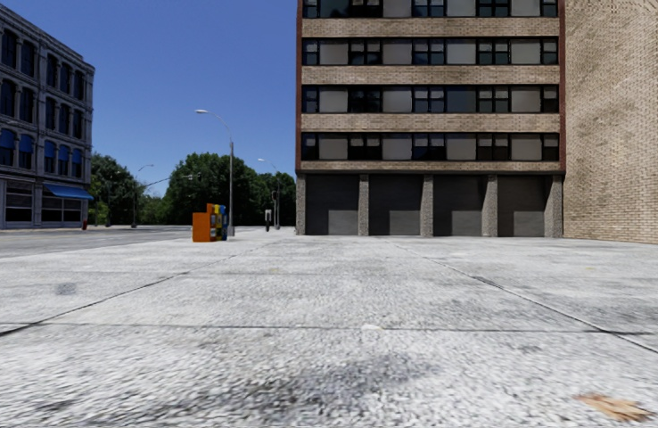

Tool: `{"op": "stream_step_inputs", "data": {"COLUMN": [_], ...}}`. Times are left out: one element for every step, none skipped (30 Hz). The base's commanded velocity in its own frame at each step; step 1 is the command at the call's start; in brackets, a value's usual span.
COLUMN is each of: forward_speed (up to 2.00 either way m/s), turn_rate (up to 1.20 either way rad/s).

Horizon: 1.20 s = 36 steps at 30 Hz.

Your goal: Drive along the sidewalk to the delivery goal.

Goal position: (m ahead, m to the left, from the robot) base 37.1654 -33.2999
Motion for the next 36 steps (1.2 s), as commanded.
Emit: {"op": "stream_step_inputs", "data": {"forward_speed": [2.00, 2.00, 2.00, 2.00, 2.00, 2.00, 2.00, 2.00, 2.00, 2.00, 2.00, 2.00, 2.00, 2.00, 2.00, 2.00, 2.00, 2.00, 2.00, 2.00, 2.00, 2.00, 2.00, 2.00, 2.00, 2.00, 2.00, 2.00, 2.00, 2.00, 2.00, 2.00, 2.00, 2.00, 2.00, 2.00], "turn_rate": [0.00, 0.00, 0.00, 0.00, 0.00, 0.00, 0.00, 0.00, 0.00, 0.00, 0.00, 0.00, 0.00, 0.00, 0.00, 0.00, 0.00, 0.00, 0.00, 0.00, 0.00, 0.00, 0.00, 0.00, 0.00, 0.00, 0.00, 0.00, 0.00, 0.00, 0.00, 0.00, 0.00, 0.00, 0.00, 0.00]}}
